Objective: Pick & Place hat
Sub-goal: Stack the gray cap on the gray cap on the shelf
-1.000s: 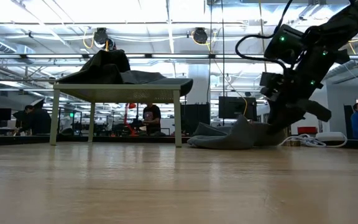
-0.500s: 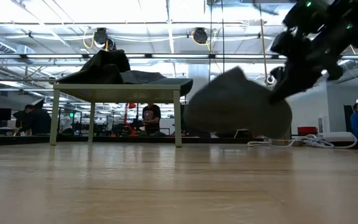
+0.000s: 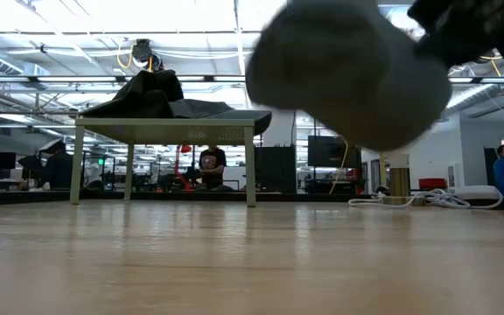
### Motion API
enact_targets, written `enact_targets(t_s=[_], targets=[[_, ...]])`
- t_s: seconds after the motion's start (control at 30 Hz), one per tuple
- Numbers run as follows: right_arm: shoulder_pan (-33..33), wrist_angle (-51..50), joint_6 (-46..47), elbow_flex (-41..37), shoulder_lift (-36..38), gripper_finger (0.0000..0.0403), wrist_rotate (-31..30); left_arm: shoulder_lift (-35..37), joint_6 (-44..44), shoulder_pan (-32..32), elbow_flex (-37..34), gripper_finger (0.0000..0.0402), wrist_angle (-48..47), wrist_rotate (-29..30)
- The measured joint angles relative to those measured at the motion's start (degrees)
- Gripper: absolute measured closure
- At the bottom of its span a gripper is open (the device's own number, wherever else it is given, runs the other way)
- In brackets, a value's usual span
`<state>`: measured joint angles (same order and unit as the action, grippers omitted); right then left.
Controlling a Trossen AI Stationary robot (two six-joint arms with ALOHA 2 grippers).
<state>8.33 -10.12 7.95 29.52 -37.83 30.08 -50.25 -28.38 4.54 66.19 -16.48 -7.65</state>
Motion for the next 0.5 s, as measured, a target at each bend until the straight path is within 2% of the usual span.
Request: enact_targets(t_s=[0.13,0.23,0.37,0.5], targets=[[0.01,13.66,11.38,0.0,0.27,0.0398,7.11,0.0,3.77,0.0,0.0,0.0289,0.0,-1.39],[0.01,27.42,18.84,0.0,0.27,0.0397,8.76,0.01,5.26,-0.01,0.0,0.0289,0.0,-2.57],[0.01,44.18,23.95,0.02,0.29,0.0398,7.36,0.0,4.9,-0.04,0.0,0.0289,0.02,-4.46],[0.02,55.51,25.71,0.04,0.27,0.0398,4.16,0.0,2.18,-0.48,0.0,0.0289,0.31,-5.8]])
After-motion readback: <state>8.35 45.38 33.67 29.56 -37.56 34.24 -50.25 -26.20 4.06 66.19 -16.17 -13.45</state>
